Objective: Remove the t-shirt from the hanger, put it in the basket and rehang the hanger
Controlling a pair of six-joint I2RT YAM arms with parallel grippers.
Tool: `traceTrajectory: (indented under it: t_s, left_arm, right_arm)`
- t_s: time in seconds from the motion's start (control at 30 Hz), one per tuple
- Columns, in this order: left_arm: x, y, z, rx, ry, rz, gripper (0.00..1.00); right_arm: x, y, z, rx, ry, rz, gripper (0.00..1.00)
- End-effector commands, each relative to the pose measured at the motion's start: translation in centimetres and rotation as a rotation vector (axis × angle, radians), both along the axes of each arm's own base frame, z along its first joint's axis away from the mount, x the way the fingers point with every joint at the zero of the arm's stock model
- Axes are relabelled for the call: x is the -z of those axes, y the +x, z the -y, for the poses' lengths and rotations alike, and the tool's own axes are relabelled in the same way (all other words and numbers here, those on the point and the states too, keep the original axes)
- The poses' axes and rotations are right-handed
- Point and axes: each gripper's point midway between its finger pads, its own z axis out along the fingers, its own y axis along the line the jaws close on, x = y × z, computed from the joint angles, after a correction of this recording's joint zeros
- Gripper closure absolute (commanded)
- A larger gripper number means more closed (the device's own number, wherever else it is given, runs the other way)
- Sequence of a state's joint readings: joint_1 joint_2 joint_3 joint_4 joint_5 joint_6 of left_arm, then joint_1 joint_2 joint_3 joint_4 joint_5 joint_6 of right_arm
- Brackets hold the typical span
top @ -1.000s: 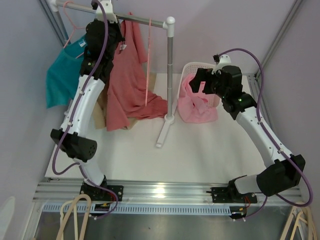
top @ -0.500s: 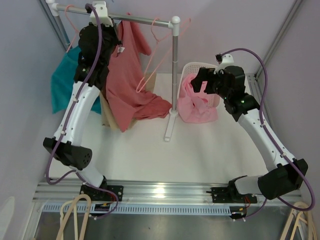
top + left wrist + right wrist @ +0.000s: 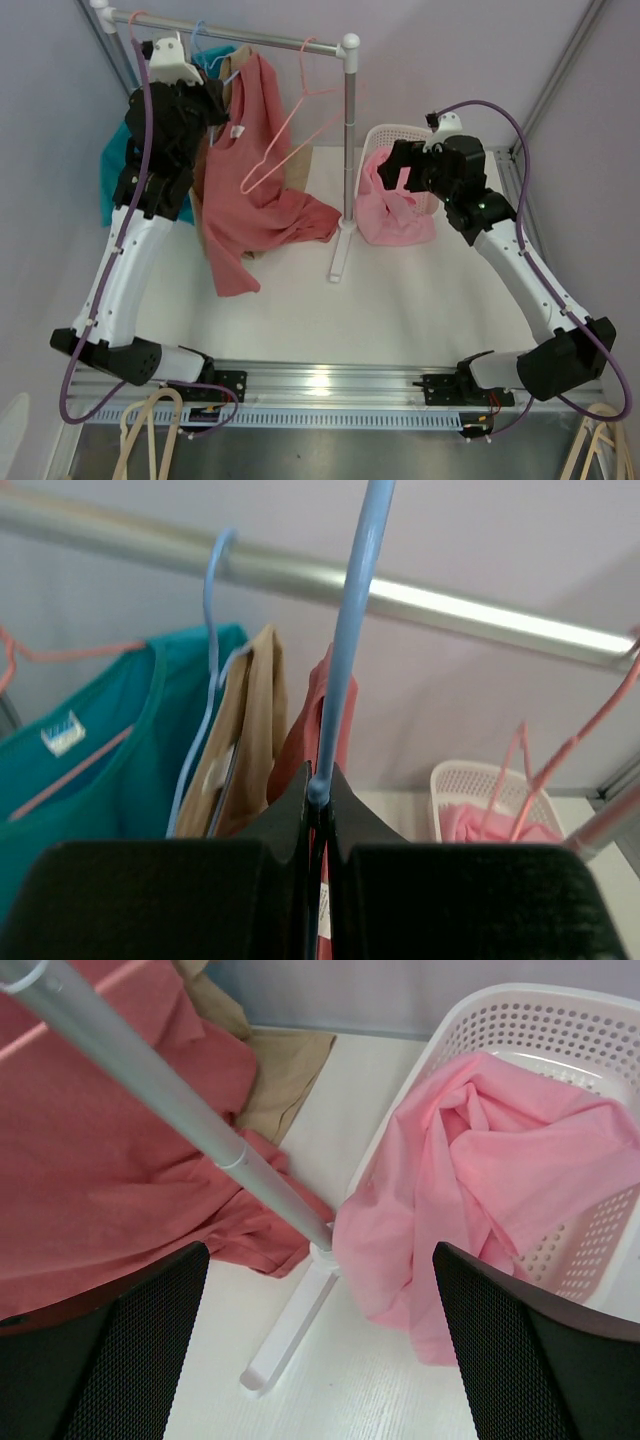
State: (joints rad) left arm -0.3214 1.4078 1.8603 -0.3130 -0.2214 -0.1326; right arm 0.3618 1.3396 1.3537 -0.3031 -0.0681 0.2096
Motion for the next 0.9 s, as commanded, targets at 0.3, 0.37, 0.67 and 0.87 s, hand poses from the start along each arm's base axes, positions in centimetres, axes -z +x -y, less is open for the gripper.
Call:
traceTrajectory:
  t_s: [0.3,0.37,0.67,0.87]
  left_arm:
    - [11.5,-4.4,-0.6,-0.155,-0.069,-0.25,0.99]
    - [13.0,-4.4,-1.0,-0.211,-0.096,-0.285,0.99]
    - [15.7,-4.7,-3.1,-0.507,-0.195,-0.429,0.99]
    - [16.9,-4.2,-2.5,-0.559,-0.221,-0.489,0.99]
  right_arm:
    - [-2.1,-9.6,-6.1,-0.211,-0.027,0.174,0.01]
    - [-1.6,-11.9,-7.8,-0.263,-0.033,0.219,0.01]
    - [1.6,-19.4,-16.6,-0.513,0.037,0.265,0.02]
    - [3.4,-22.6,-21.3,-0.66,0.004,0.278,0.01]
